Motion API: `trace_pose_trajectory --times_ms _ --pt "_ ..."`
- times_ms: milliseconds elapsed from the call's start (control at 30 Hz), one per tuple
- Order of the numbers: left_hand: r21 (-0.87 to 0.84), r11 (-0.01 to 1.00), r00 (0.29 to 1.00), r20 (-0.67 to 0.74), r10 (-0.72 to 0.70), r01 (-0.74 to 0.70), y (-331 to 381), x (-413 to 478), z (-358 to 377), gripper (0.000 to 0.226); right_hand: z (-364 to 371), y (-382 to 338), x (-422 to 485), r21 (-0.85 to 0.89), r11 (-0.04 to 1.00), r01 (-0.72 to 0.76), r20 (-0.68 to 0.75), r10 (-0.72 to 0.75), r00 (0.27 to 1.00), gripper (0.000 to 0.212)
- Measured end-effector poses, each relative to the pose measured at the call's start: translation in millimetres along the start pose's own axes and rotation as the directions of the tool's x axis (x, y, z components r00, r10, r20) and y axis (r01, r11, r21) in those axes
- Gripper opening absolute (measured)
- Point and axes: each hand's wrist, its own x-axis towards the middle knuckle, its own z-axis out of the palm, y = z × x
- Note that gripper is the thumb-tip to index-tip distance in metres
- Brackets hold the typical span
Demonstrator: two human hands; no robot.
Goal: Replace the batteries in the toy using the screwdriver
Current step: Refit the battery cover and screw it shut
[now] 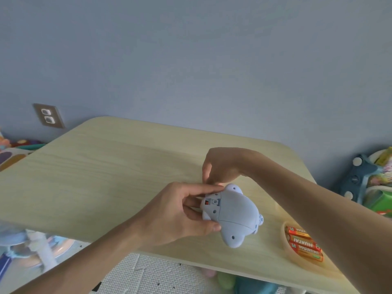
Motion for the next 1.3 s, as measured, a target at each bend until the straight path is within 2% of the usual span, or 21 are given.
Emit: trace_pose_trajectory --times_ms 200,333,467,600,733,1000,1300 --pt "0.044 0.998 0.999 -0.031 0.035 -0.033 3.9 -1.3 1.0 0.067 -10.3 24.3 -42.7 0.254 0.964 0.075 -0.282 0.0 0.959 0.013" --pt "0.052 0.997 0.996 -0.054 0.066 -0.063 3.8 -1.9 1.5 0.065 -5.6 40.9 -100.9 0.322 0.925 0.201 -0.522 -0.003 0.853 0.011" --pt "0.068 0.993 0.989 -0.107 0.106 -0.099 3.8 -1.9 0.4 0.062 9.5 49.1 -150.9 0.41 0.861 0.302 -0.65 0.043 0.759 0.01" --pt "0.053 0.991 0.98 -0.153 0.128 -0.122 2.3 -1.2 0.6 0.073 29.2 53.6 -171.6 0.486 0.799 0.354 -0.68 0.092 0.727 0.005" --pt "0.078 0.989 0.979 -0.151 0.137 -0.126 0.6 -1.6 1.9 0.074 44.4 59.6 -178.6 0.477 0.779 0.408 -0.658 0.009 0.753 0.016" --pt "0.104 0.983 0.969 -0.182 0.169 -0.152 3.4 -2.1 5.4 0.068 64.8 52.8 -169.5 0.393 0.776 0.493 -0.767 -0.019 0.641 0.012" --pt "0.085 0.983 0.967 -0.182 0.176 -0.162 6.9 -2.2 7.1 0.069 62.7 54.5 -166.6 0.381 0.752 0.538 -0.804 -0.018 0.595 0.011"
